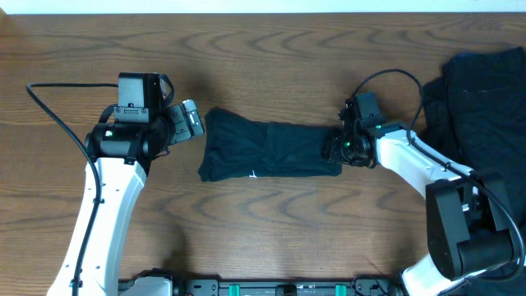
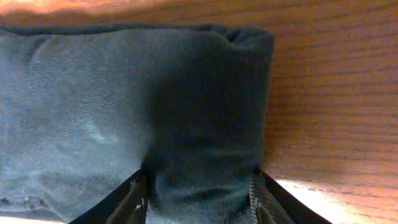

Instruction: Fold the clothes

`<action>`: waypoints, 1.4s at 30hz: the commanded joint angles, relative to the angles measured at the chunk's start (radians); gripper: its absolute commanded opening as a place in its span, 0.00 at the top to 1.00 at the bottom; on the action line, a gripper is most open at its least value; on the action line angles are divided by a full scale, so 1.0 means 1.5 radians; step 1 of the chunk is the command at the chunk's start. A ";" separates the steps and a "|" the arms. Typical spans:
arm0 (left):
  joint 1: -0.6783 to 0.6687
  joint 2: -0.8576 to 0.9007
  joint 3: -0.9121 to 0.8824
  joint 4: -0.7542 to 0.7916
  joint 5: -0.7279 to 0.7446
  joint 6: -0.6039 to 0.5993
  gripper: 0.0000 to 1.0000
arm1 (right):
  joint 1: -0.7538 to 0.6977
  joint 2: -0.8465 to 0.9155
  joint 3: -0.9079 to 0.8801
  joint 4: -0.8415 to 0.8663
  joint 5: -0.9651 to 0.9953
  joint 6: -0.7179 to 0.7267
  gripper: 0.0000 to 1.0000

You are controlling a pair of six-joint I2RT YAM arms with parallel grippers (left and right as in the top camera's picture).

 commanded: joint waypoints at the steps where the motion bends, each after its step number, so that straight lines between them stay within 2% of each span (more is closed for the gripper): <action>1: 0.002 -0.001 0.004 -0.002 -0.005 0.003 0.02 | -0.007 0.004 -0.011 0.004 0.009 0.012 0.49; 6: 0.002 -0.001 0.004 -0.002 -0.005 0.003 0.02 | -0.013 0.004 -0.010 0.009 0.078 0.011 0.41; 12: 0.002 -0.001 0.004 -0.002 -0.005 0.003 0.02 | -0.025 0.004 -0.011 0.011 0.079 -0.006 0.38; 28: 0.002 -0.001 0.004 -0.002 -0.005 0.003 0.02 | 0.026 0.009 -0.012 0.019 0.045 -0.003 0.46; 31: 0.002 -0.001 0.004 -0.002 -0.005 0.003 0.02 | 0.029 0.012 -0.012 0.017 0.068 -0.003 0.54; 33: 0.002 -0.001 0.004 -0.002 -0.005 0.003 0.02 | 0.028 0.012 -0.012 0.013 0.091 -0.003 0.66; 34: 0.002 -0.001 0.004 -0.002 -0.005 0.003 0.02 | 0.027 0.012 -0.012 0.013 0.097 -0.003 0.88; 35: 0.002 -0.001 0.004 -0.002 -0.005 0.003 0.02 | 0.025 0.012 -0.012 0.012 0.103 -0.003 0.99; 42: 0.002 -0.001 0.004 -0.002 -0.005 0.003 0.02 | -0.034 0.006 0.005 -0.027 0.104 -0.012 0.99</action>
